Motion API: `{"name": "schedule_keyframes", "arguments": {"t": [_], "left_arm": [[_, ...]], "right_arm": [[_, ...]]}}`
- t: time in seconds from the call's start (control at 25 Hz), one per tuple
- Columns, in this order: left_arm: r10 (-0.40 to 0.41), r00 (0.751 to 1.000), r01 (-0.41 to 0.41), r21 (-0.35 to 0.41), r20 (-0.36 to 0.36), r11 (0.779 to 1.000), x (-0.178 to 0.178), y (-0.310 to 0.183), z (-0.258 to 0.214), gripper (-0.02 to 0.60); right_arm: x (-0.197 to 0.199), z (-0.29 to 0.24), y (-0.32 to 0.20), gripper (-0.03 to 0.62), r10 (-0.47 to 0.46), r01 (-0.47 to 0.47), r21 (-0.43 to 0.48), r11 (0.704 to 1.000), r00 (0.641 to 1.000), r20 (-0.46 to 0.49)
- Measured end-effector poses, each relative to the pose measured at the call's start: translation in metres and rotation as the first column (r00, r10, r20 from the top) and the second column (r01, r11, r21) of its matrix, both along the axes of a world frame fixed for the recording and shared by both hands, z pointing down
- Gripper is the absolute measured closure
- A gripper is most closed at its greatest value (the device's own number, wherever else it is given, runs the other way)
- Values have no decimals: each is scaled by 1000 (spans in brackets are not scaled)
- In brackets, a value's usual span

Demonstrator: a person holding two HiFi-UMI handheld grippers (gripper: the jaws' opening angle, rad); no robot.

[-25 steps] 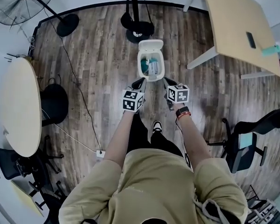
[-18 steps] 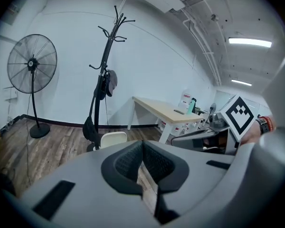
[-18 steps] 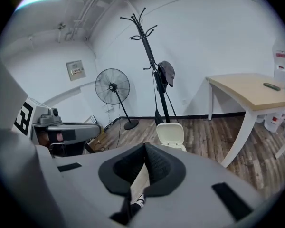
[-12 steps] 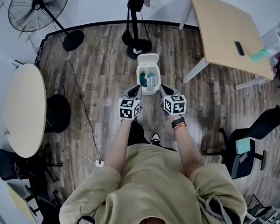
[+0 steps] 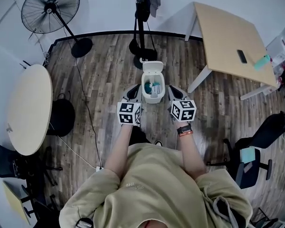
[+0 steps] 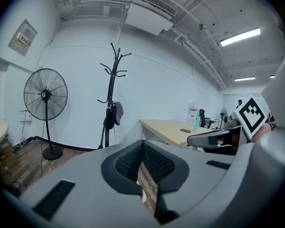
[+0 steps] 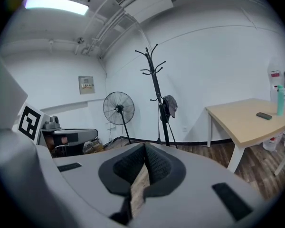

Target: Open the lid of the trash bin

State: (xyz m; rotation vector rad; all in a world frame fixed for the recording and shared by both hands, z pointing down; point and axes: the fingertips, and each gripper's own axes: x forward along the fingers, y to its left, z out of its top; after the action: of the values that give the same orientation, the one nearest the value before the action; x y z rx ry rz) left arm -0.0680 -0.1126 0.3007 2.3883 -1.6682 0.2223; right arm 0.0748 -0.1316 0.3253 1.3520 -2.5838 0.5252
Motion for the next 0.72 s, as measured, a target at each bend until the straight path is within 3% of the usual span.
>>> {"name": "schedule_keyframes", "arguments": {"t": [0.24,0.72], "left_arm": [[-25,1000,25,80,-4,996,6,21,-35,558],[-57,998,58,146,-12,988,15,39,-71,558]], "right_arm": [[11,-41,14,583,12,-15,76,997,999,32],[25,-80,26,583,25,-34,146,989,997,67]]}}
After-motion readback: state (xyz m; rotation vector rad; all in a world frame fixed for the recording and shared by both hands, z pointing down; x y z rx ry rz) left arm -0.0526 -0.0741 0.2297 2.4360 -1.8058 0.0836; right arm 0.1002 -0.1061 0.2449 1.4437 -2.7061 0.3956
